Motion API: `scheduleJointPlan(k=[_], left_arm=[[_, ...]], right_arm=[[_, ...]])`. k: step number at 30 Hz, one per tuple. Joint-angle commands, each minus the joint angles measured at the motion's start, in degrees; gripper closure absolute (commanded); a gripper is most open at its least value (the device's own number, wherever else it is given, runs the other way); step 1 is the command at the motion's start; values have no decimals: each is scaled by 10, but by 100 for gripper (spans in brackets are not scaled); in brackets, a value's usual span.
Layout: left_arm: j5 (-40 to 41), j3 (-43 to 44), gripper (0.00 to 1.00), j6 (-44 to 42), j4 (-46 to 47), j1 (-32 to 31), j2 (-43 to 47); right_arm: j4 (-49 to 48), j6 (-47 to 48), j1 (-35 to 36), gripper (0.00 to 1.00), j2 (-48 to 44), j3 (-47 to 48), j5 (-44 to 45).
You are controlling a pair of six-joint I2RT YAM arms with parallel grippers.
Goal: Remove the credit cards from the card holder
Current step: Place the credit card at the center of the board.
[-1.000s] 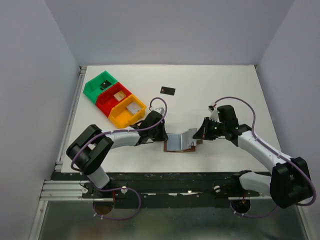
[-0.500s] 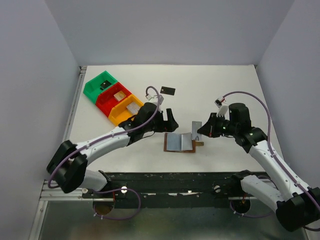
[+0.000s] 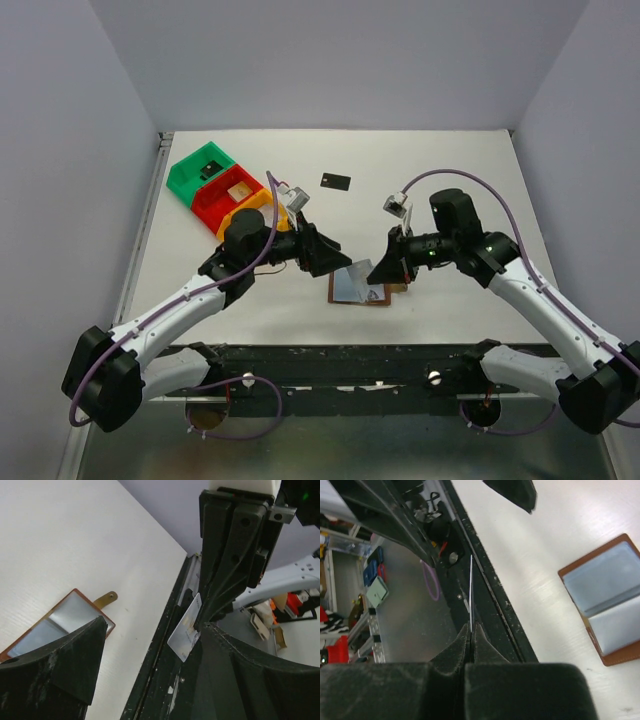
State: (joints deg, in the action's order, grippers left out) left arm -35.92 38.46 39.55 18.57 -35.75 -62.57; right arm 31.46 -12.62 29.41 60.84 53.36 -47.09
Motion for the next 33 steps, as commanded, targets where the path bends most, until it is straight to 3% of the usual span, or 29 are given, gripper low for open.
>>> scheduleJointPlan(k=[1, 7, 12, 21, 27, 33], left_arm=[[-155, 26, 14, -42, 26, 3, 2], [-235, 49, 22, -36, 45, 2, -30], [-274, 48, 38, -9, 93, -9, -55], [-273, 72, 40, -53, 33, -44, -80], [-275, 78, 68, -50, 38, -57, -94], [-281, 81, 80, -53, 33, -68, -103]], right_arm=[[134, 76, 28, 100, 16, 67, -42], [194, 108, 42, 100, 25, 110, -26], [203, 113, 46, 100, 30, 117, -24], [204, 117, 57, 100, 33, 122, -18], [203, 119, 58, 100, 29, 121, -13], [202, 119, 61, 100, 23, 119, -12]])
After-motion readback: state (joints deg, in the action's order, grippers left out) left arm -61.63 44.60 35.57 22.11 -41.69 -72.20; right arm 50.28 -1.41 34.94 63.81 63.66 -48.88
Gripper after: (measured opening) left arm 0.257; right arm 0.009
